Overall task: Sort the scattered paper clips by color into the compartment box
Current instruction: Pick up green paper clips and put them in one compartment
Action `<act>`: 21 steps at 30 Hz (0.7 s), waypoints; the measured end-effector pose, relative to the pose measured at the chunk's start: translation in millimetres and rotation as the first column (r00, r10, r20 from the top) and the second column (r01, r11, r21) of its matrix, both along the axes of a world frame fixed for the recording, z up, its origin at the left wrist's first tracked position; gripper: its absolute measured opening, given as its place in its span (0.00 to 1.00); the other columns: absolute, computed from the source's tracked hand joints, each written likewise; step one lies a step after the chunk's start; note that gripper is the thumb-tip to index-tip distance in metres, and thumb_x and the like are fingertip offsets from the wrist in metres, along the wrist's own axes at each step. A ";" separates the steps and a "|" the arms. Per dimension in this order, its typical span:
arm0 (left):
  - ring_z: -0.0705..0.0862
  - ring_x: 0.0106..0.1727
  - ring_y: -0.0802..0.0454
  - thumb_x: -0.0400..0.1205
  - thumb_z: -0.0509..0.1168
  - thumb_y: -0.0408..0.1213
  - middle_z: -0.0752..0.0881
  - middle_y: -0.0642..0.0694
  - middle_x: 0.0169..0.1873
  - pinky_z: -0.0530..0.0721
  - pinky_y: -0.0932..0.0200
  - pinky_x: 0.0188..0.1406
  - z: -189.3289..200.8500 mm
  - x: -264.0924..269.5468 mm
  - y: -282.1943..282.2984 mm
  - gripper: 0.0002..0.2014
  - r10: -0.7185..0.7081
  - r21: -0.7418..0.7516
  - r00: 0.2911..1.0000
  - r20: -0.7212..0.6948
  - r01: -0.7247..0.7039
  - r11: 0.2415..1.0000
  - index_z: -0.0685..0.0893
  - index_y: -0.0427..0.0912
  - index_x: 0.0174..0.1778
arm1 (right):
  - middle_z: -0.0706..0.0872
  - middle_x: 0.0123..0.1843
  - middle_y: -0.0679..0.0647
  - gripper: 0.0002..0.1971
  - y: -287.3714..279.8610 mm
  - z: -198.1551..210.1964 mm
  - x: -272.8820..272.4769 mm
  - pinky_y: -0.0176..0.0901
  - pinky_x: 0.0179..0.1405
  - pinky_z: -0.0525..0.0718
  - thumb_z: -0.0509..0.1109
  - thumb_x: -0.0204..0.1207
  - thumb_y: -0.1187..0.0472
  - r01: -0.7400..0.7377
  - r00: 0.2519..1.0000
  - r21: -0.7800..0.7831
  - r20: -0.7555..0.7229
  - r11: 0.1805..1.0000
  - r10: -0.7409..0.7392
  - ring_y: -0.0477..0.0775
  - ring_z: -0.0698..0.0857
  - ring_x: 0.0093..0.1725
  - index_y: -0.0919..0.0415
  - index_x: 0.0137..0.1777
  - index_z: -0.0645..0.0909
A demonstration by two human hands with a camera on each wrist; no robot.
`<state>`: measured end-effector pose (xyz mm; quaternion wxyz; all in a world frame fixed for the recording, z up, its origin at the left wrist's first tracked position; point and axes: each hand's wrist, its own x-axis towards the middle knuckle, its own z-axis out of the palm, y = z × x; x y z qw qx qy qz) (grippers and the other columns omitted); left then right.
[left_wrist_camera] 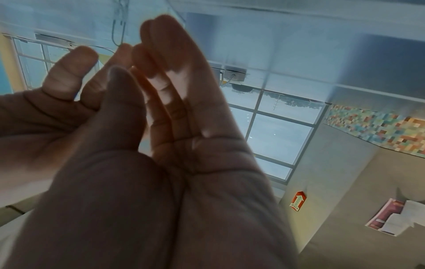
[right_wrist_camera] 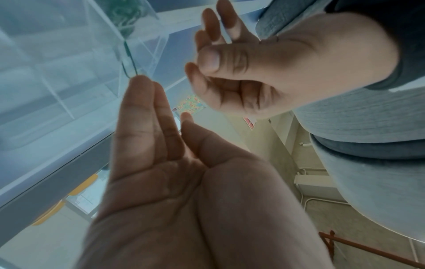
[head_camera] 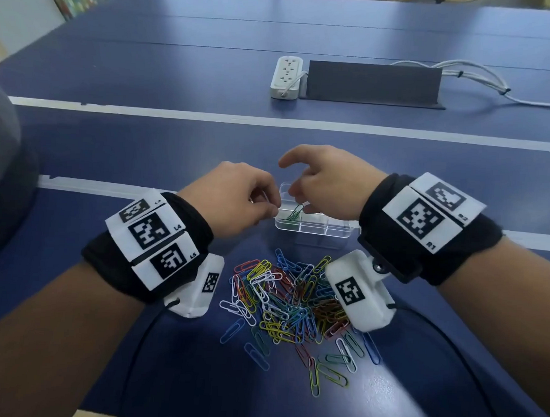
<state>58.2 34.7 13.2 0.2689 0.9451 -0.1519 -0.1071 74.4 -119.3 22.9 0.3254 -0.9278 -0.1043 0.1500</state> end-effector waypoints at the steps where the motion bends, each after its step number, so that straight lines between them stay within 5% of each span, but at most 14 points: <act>1: 0.79 0.23 0.71 0.76 0.69 0.38 0.84 0.55 0.26 0.80 0.63 0.39 0.0 -1.0 1.2 0.02 -0.018 0.017 1.000 -0.001 0.018 1.000 0.87 0.47 0.42 | 0.83 0.65 0.59 0.21 -2.9 0.5 -2.2 0.53 0.65 0.81 0.57 0.75 0.67 -0.005 1.000 0.010 0.017 1.000 0.005 0.58 0.82 0.63 0.51 0.65 0.78; 6: 0.81 0.31 0.66 0.75 0.70 0.45 0.86 0.55 0.32 0.79 0.63 0.40 -0.3 -10.4 4.9 0.04 -0.132 0.108 0.989 -0.069 0.139 0.984 0.87 0.51 0.42 | 0.90 0.45 0.52 0.19 -21.7 8.3 -20.3 0.52 0.55 0.87 0.56 0.72 0.71 -0.044 0.997 0.027 0.059 0.999 0.043 0.54 0.89 0.45 0.53 0.52 0.84; 10: 0.83 0.34 0.62 0.74 0.70 0.46 0.88 0.54 0.32 0.79 0.65 0.39 0.0 -21.5 6.7 0.03 -0.180 0.146 0.973 -0.142 0.201 0.969 0.86 0.53 0.39 | 0.87 0.33 0.45 0.13 -37.1 9.3 -34.9 0.36 0.43 0.83 0.63 0.72 0.66 -0.096 0.990 -0.125 0.093 0.987 0.108 0.43 0.85 0.34 0.50 0.46 0.87; 15: 0.81 0.31 0.62 0.73 0.72 0.46 0.86 0.55 0.29 0.78 0.68 0.34 -1.4 -33.2 0.0 0.03 -0.266 0.158 0.942 -0.205 0.300 0.941 0.88 0.53 0.38 | 0.86 0.34 0.45 0.06 -38.5 -1.9 -53.0 0.38 0.45 0.82 0.70 0.71 0.57 -0.266 0.960 -0.385 -0.027 0.884 0.278 0.47 0.84 0.38 0.51 0.43 0.89; 21: 0.79 0.30 0.61 0.73 0.70 0.49 0.82 0.54 0.27 0.72 0.71 0.29 -2.0 -37.0 -13.6 0.07 -0.313 0.242 0.924 -0.221 0.363 0.900 0.88 0.52 0.41 | 0.91 0.42 0.54 0.08 -29.3 -16.2 -60.3 0.43 0.45 0.86 0.71 0.71 0.54 -0.337 0.938 -0.471 -0.089 0.815 0.336 0.57 0.87 0.45 0.54 0.45 0.89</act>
